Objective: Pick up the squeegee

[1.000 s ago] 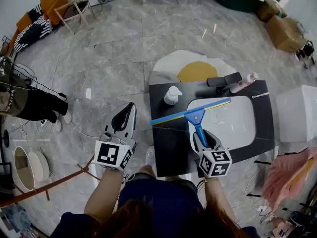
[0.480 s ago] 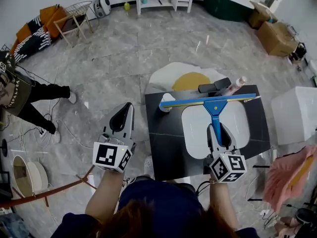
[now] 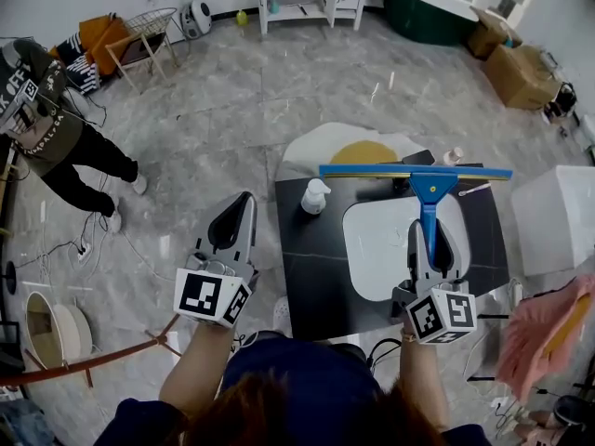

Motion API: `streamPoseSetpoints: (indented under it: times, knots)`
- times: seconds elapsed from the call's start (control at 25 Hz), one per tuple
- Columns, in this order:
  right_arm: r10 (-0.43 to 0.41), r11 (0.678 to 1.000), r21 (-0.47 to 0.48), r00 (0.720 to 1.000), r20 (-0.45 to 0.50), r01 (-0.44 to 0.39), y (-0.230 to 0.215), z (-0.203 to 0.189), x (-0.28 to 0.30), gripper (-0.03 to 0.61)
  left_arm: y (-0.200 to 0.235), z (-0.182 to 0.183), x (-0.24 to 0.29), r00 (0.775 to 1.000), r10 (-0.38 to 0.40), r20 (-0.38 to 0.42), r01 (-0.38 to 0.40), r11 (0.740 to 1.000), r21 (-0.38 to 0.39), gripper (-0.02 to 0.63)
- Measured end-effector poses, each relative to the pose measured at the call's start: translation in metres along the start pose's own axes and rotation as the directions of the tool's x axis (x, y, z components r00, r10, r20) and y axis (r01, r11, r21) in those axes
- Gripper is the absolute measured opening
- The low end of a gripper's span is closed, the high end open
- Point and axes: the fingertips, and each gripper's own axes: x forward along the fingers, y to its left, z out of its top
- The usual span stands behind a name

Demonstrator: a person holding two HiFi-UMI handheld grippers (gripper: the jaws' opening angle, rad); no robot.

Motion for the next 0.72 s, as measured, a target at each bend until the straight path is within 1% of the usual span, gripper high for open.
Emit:
streamPoseSetpoints:
  times: [0.2, 0.44, 0.72]
  knots:
    - [0.016, 1.000, 0.001, 1.000, 0.023, -0.016, 0.009, 0.010, 0.001, 0.158, 0.000, 0.006, -0.001, 1.000, -0.005, 0.005, 0.005, 1.000, 0.002, 0.020]
    - [0.032, 0.999, -0.027, 0.999, 0.033, -0.031, 0.015, 0.015, -0.001, 0.158, -0.005, 0.007, -0.002, 1.000, -0.009, 0.008, 0.009, 1.000, 0.000, 0.020]
    - [0.041, 0.999, -0.035, 0.998, 0.042, -0.040, 0.020, 0.017, 0.001, 0.157, -0.001, 0.005, -0.002, 1.000, -0.006, 0.004, 0.006, 1.000, 0.000, 0.020]
